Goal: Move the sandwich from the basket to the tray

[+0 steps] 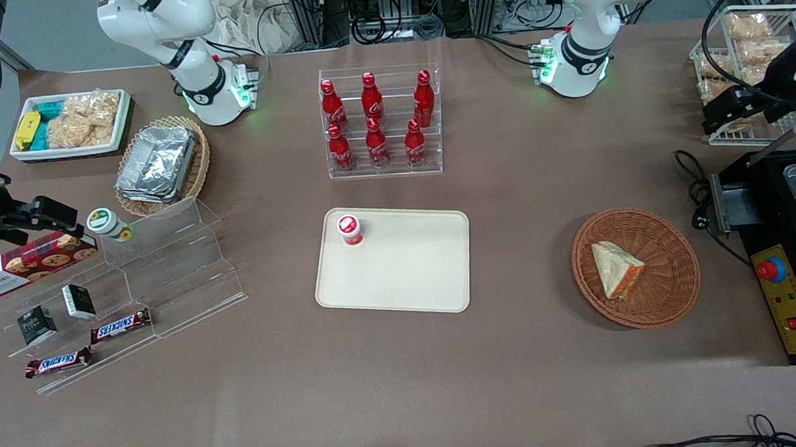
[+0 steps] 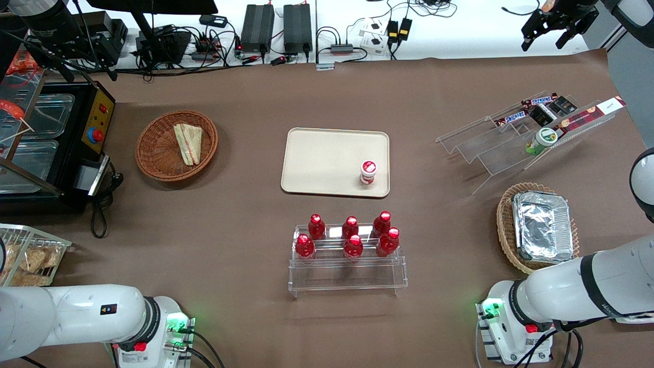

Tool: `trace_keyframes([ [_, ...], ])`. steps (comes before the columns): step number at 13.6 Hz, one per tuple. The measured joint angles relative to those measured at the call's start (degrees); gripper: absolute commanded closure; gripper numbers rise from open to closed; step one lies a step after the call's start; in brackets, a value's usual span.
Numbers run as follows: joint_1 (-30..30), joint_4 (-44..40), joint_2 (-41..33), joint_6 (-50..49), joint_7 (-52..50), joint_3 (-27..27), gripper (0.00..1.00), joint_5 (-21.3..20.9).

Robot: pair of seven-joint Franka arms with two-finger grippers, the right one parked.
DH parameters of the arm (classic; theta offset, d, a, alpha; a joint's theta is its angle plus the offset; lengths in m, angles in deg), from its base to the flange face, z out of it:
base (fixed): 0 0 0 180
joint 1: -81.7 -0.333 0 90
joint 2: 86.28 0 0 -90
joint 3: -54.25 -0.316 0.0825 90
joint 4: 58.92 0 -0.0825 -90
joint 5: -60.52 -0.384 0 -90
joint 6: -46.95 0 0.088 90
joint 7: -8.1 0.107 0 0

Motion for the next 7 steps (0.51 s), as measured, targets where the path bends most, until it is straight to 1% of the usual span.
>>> trace_keyframes([
  [4,-0.2,-0.3,0.0,0.0,-0.1,0.0,0.00,0.1],
  [7,-0.9,-0.1,1.0,0.0,-0.3,-0.5,0.00,3.4],
])
